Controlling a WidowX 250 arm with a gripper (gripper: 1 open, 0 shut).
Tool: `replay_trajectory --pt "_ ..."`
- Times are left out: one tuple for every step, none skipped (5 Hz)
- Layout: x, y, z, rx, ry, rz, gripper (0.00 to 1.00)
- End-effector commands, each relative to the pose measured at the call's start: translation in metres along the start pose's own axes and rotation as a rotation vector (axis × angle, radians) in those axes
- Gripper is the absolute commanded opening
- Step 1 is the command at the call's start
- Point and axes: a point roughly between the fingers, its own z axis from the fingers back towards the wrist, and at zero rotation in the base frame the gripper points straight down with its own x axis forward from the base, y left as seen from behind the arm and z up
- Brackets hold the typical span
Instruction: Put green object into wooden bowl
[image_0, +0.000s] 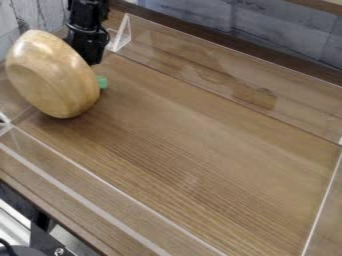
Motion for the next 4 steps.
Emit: replay_trajectory --pt "0.0089 0.0053 -0.0015 -0.029 0.004 0.036 0.0" --pt "0.0038 0.0044 0.0003 -0.055 0.011 0.086 0.0" --pt "-0.0001 0.0061 0.0026 -0.078 0.014 0.134 0.0" --pt "0.0027 0.0108 0.0043 -0.081 0.018 0.133 0.0"
